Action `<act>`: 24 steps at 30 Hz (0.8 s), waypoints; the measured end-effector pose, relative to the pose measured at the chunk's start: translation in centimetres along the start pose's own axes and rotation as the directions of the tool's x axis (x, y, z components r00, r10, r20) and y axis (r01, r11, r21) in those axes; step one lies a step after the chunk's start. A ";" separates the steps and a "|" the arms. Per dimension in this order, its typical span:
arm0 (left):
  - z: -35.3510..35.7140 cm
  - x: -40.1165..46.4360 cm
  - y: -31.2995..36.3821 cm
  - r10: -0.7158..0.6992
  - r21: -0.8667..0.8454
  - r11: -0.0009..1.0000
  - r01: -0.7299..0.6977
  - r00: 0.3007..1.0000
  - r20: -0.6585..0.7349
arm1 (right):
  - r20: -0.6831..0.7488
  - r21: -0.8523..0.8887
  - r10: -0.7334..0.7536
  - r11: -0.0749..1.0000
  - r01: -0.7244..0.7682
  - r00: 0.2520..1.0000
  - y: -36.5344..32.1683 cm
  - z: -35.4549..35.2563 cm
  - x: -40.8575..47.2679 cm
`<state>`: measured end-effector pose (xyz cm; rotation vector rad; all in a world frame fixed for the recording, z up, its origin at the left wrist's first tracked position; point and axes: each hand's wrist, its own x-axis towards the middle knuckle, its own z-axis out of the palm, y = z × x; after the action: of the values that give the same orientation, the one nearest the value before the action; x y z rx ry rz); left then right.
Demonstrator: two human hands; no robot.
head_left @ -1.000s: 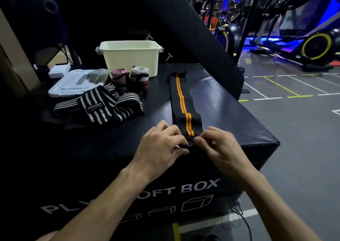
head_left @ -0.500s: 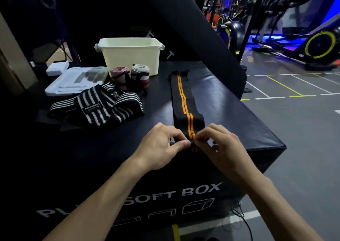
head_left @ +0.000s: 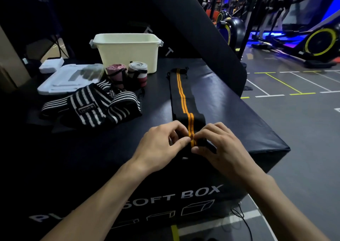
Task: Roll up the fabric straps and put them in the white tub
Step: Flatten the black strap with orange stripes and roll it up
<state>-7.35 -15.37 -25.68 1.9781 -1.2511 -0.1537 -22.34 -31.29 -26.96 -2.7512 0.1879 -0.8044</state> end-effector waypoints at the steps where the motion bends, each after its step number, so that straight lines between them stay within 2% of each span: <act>1: 0.0 -0.1 -0.1 0.042 0.015 0.999 -0.042 0.999 -0.022 | -0.003 0.005 0.003 1.000 -0.003 1.000 0.0 0.0 0.1; 4: -0.4 -0.4 -0.6 0.143 0.104 0.985 -0.141 0.990 -0.006 | -0.014 -0.015 0.005 1.000 -0.005 1.000 0.3 0.4 0.3; 7: -0.5 -0.3 -0.9 0.188 0.235 0.954 -0.188 0.982 0.021 | -0.023 -0.004 0.022 1.000 -0.022 0.999 0.4 0.7 0.3; 10: -0.3 -0.2 -0.9 0.221 0.286 0.934 -0.213 0.975 0.005 | -0.063 -0.004 0.008 1.000 -0.009 0.998 -0.2 0.5 0.1; 14: 0.0 0.0 -0.7 0.206 0.290 0.937 -0.197 0.979 0.000 | -0.064 -0.121 -0.030 0.992 0.022 0.997 -0.6 0.4 -0.4; 19: 0.6 1.0 -0.4 0.089 0.277 0.956 -0.094 0.996 0.032 | -0.093 -0.138 0.033 0.989 -0.046 0.995 -0.4 1.2 0.1; 24: 0.8 1.3 0.0 0.067 0.349 0.934 -0.081 0.996 0.051 | -0.015 -0.208 0.061 0.976 -0.063 0.998 -0.1 0.7 0.5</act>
<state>-7.08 -16.89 -25.88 2.2329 -1.4561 0.0766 -21.53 -31.08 -27.27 -2.9196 0.3778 -0.8225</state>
